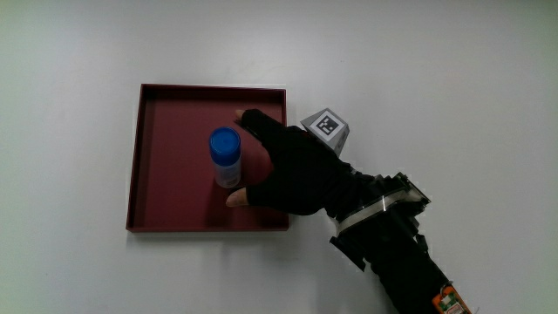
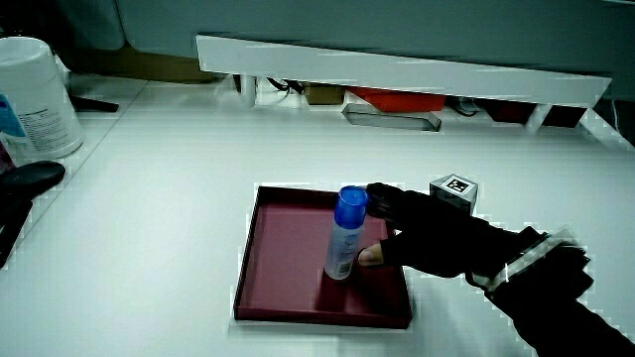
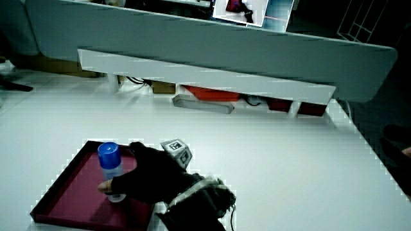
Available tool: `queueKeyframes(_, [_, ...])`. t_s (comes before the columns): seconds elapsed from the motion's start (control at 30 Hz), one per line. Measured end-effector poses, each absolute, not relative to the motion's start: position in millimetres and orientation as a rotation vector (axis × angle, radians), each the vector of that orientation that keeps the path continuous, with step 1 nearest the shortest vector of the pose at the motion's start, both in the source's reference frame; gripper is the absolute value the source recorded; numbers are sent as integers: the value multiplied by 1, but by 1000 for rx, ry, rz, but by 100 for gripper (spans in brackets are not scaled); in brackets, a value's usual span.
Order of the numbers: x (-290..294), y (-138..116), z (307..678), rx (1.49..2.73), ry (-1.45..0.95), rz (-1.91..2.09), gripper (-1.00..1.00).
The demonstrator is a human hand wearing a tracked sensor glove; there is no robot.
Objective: Pick glue from plate
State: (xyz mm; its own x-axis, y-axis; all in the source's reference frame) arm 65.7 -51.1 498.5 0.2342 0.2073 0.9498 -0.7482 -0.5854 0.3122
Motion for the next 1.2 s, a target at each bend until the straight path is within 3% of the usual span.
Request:
queueKeyframes(0.37, [59,-51,505,1682,-522,1535,0])
queueKeyframes(0.9, [63,-49,504,1818,-511,1702,100])
queueKeyframes(1.13, [63,-47,503,1853,-545,1709,100])
queueKeyframes(1.2, [64,-47,500,1813,-531,1748,100])
